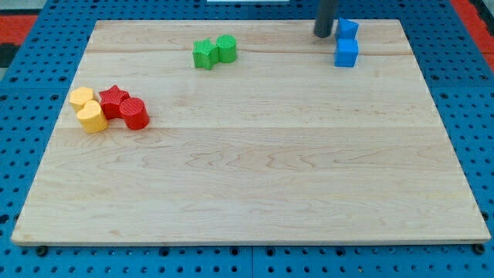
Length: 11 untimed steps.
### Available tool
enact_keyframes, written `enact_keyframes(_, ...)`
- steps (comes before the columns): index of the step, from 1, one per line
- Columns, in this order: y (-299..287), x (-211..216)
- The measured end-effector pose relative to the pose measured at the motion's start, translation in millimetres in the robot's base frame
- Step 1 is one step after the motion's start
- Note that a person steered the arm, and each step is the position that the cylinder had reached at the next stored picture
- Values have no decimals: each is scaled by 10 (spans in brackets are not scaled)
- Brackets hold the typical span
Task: Separate the green circle from green star
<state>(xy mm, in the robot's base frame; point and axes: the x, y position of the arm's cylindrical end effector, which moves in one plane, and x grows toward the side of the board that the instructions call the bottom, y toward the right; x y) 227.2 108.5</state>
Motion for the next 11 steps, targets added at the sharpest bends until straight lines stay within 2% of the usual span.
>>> enact_keyframes(1, -552, 1)
enact_keyframes(4, -1547, 135)
enact_keyframes(6, -1240, 508)
enact_keyframes(9, -2181, 869)
enact_keyframes(10, -2275, 1086)
enact_keyframes(11, -1853, 1250)
